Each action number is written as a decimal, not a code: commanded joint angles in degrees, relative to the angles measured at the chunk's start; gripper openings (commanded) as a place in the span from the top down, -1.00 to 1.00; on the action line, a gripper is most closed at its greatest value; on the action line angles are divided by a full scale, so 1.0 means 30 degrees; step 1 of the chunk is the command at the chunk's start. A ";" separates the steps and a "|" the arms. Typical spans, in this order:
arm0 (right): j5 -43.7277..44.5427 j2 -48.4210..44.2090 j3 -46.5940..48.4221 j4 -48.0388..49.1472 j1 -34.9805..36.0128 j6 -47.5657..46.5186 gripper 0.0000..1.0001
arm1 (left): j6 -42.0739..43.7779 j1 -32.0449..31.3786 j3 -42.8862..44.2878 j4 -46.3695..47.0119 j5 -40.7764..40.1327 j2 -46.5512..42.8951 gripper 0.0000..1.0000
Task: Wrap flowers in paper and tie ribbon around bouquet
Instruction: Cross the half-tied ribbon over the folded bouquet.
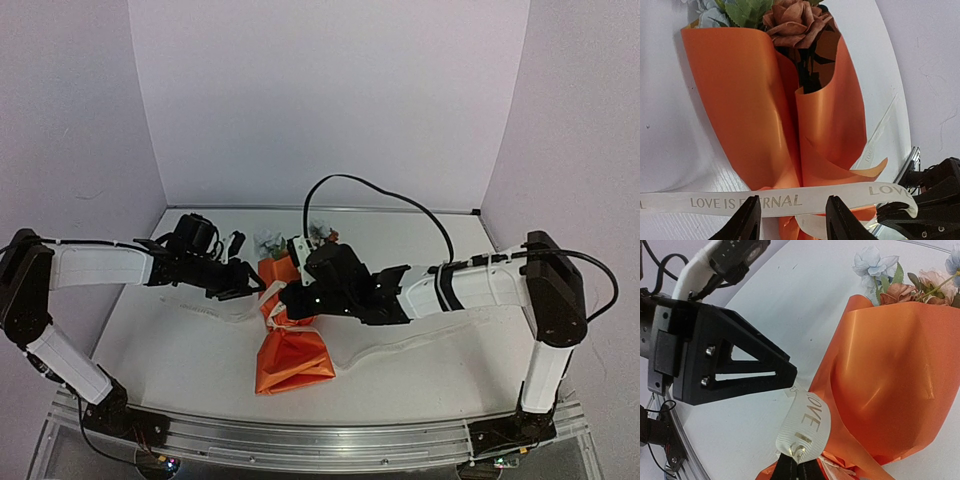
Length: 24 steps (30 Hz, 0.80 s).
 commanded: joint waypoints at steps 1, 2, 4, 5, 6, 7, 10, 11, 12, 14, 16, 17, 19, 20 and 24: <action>0.0840 -0.1052 -0.0391 0.1159 0.0149 0.0226 1.00 | -0.0012 -0.0092 0.0308 0.1802 0.0829 0.0774 0.08; 0.0904 -0.1071 -0.0448 0.1207 0.0136 0.0255 1.00 | -0.0122 -0.0185 0.0234 0.1994 0.0909 0.0892 0.10; 0.0859 -0.1057 -0.0473 0.1271 0.0163 0.0308 1.00 | -0.0217 -0.0496 0.0149 0.2248 0.0918 0.1111 0.13; 0.0802 -0.1042 -0.0468 0.1299 0.0182 0.0326 1.00 | -0.0248 -0.0661 0.0104 0.2318 0.0902 0.1226 0.16; 0.0775 -0.1023 -0.0454 0.1305 0.0188 0.0348 1.00 | -0.0311 -0.0834 0.0050 0.2386 0.0882 0.1323 0.20; 0.0793 -0.1021 -0.0495 0.1291 0.0185 0.0374 1.00 | -0.0382 -0.1002 -0.0054 0.2522 0.0879 0.1365 0.26; 0.0891 -0.1135 -0.0675 0.1211 0.0143 0.0359 1.00 | -0.0650 -0.1492 -0.0586 0.2797 0.0779 0.1180 0.46; 0.0881 -0.1188 -0.0746 0.1149 0.0136 0.0321 1.00 | -0.0701 -0.1639 -0.0781 0.2805 0.0713 0.1090 0.52; 0.0817 -0.1240 -0.0818 0.1083 0.0130 0.0257 1.00 | -0.0737 -0.1806 -0.0998 0.2806 0.0607 0.0952 0.55; 0.0600 -0.1310 -0.0896 0.0974 0.0174 0.0153 1.00 | -0.0803 -0.2126 -0.1390 0.2803 0.0454 0.0667 0.66; 0.0421 -0.1440 -0.1005 0.0853 0.0144 0.0033 1.00 | -0.0836 -0.2431 -0.1754 0.3373 0.0419 0.0306 0.73; 0.0486 -0.1587 -0.1128 0.0782 0.0144 -0.0006 1.00 | -0.0858 -0.2579 -0.1931 0.3500 0.0369 0.0090 0.77; 0.0764 -0.1968 -0.1556 0.0750 0.0152 -0.0069 1.00 | -0.0844 -0.2926 -0.2234 0.3714 0.0192 -0.0388 0.81; 0.0889 -0.2101 -0.1720 0.0745 0.0149 -0.0115 1.00 | -0.0835 -0.3076 -0.2410 0.3759 -0.0058 -0.0572 0.81; 0.0909 -0.2093 -0.1681 0.0535 0.0161 -0.0242 1.00 | -0.0794 -0.3169 -0.2955 0.3985 -0.1269 -0.1268 0.81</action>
